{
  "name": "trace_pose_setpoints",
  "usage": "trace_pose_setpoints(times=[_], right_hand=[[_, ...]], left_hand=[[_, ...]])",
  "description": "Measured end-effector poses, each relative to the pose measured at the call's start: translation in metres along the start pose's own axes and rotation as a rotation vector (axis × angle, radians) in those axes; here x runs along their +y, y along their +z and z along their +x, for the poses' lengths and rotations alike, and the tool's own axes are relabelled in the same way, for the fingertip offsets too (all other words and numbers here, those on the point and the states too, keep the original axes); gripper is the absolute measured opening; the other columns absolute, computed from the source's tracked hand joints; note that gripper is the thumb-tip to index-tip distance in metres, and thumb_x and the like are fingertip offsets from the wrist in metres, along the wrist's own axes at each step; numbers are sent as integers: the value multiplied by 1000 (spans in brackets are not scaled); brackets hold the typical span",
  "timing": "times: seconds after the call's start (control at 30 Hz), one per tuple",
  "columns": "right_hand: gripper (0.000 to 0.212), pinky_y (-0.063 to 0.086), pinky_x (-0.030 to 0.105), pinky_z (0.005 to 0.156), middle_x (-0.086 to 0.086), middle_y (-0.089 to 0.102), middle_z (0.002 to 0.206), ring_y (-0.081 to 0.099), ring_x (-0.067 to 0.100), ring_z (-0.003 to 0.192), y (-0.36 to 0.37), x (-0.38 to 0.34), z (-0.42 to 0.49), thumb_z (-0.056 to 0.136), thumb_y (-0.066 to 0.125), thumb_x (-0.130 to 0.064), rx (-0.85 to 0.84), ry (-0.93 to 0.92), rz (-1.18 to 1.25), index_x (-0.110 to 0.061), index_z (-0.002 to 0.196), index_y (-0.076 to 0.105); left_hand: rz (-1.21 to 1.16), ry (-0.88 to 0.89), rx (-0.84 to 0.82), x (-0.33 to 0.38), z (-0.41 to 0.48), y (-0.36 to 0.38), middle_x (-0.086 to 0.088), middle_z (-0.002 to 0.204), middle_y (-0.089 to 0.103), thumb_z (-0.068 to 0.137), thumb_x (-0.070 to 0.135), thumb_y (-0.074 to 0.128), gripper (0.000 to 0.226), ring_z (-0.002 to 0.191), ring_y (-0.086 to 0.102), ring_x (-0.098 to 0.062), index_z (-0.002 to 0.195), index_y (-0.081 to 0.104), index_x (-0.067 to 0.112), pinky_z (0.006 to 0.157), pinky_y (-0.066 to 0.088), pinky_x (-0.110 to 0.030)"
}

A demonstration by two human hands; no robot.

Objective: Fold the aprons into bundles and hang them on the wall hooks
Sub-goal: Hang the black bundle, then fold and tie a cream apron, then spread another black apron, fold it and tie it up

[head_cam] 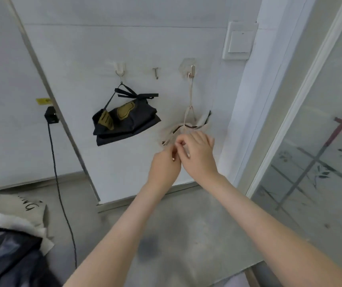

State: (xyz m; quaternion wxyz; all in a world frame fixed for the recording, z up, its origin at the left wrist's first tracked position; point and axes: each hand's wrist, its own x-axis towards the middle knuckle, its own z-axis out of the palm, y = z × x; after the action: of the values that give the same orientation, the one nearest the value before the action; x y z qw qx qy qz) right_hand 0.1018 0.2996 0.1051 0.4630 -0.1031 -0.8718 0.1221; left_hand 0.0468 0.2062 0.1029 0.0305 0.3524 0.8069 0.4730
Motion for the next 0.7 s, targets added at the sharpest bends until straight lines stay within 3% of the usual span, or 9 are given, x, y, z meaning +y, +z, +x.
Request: trace_pose_setpoints(times=[0.1,0.17,0.23,0.33,0.47,0.6,0.7], right_hand=[[6,26,25,76,-7,57,78,45,14,83,16,-19,-28,85,56,-10,-147,16,124,-12,82,60],[6,35,31,76,-7,57,81,51,19,83,36,-33,-55,87,56,-5,-344,98,225,-10,86,61],[9,39,27,76,-3,58,88,53,19,86,61,-60,-84,89,56,-4,-576,182,336,-9,94,61],[19,36,21,72,2,56,91,53,19,83,93,-100,-121,88,56,-1,-805,279,426,-8,105,61],[29,39,20,74,0,51,98,52,16,87,131,-156,-162,93,55,-9,-1136,328,491,-13,121,52],[36,41,24,77,2,56,112,55,17,94,180,-210,-171,94,56,-23,-1313,377,450,-17,128,49],[43,48,32,86,6,58,122,59,21,101,226,-250,-179,93,57,-30,-1370,518,442,-12,132,47]], left_hand=[[11,-162,-12,-26,-33,-12,-6,87,68,95,21,42,21,82,65,-27,97,60,11,76,52,-40],[15,-304,-10,-54,-65,-26,-4,85,68,95,20,45,18,80,66,-25,94,61,12,72,53,-35],[45,-454,29,-91,-102,-50,-4,87,68,94,20,45,17,82,65,-25,95,62,15,70,51,-30],[188,-625,57,-149,-151,-86,-8,100,69,93,20,45,20,97,62,-29,104,62,16,80,49,-31],[283,-817,75,-216,-212,-142,-13,112,65,95,13,45,25,101,58,-33,119,51,8,78,48,-33],[301,-936,103,-273,-249,-198,-17,112,62,97,14,43,42,85,57,-29,139,38,13,61,39,-30],[272,-985,128,-306,-266,-237,-20,121,53,95,10,42,45,91,56,-33,139,38,15,67,42,-33]])
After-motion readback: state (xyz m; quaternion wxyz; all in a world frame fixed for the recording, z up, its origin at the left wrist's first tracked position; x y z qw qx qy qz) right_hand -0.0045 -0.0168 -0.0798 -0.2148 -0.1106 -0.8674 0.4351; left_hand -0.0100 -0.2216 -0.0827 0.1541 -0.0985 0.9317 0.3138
